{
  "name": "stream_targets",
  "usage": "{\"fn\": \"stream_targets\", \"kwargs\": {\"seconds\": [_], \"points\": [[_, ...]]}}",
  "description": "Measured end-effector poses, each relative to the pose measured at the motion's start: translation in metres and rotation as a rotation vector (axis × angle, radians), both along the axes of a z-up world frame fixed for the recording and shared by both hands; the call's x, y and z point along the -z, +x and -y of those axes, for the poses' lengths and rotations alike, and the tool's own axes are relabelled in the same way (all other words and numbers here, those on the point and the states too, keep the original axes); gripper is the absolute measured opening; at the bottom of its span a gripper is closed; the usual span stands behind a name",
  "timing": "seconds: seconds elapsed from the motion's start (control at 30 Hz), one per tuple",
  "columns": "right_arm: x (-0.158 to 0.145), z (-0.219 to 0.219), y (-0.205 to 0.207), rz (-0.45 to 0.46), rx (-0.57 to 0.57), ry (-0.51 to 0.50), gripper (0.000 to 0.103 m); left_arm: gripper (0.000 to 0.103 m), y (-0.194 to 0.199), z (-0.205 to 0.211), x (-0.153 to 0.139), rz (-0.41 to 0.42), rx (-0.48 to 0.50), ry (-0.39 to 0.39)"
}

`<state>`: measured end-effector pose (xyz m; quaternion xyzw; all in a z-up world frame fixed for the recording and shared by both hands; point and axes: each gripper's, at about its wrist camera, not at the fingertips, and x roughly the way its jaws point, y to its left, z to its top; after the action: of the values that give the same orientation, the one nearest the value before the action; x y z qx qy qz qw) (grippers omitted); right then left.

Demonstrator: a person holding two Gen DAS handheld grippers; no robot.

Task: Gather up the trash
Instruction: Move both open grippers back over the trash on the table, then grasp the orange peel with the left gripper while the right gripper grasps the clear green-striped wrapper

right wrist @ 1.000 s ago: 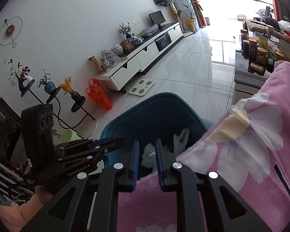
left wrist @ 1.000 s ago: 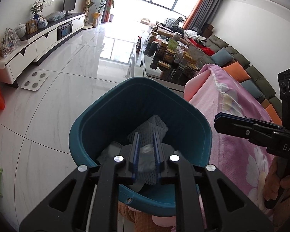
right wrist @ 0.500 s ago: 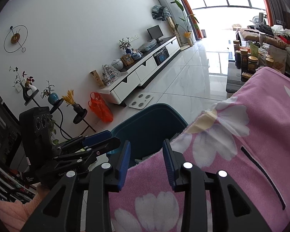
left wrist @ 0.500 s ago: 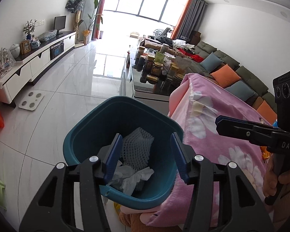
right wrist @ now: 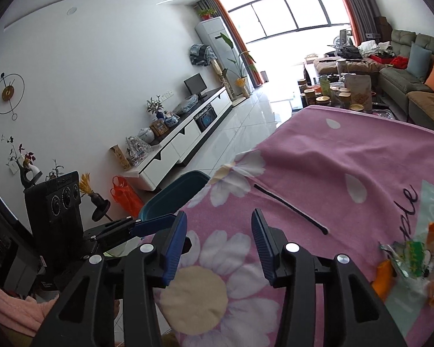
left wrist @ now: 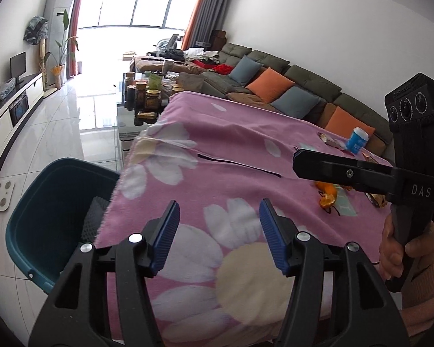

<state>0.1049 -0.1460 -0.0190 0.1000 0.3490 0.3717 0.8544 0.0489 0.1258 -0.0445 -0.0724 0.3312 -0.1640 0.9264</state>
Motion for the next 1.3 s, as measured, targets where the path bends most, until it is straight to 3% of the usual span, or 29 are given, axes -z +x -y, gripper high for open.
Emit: {"fn": "stream_targets", "kwargs": {"seconds": [0.3,0.57,1.03,1.3], "points": [[0.016,0.098,-0.018,-0.012,0.24,-0.005,0.048,0.057,0.011,0.072,0.011,-0.027,0.156,0.008],[0.032,0.151,-0.024,-0.033,0.375,-0.011,0.048,0.057,0.028,0.126,0.022,-0.081,0.258,0.018],[0.044,0.159,-0.01,-0.049,0.369,-0.041,0.05,0.053,0.047,0.163,0.032,-0.164,0.318,0.022],[0.044,0.144,0.005,-0.051,0.338,-0.079,0.05,0.028,0.053,0.165,0.034,-0.176,0.316,0.021]]}}
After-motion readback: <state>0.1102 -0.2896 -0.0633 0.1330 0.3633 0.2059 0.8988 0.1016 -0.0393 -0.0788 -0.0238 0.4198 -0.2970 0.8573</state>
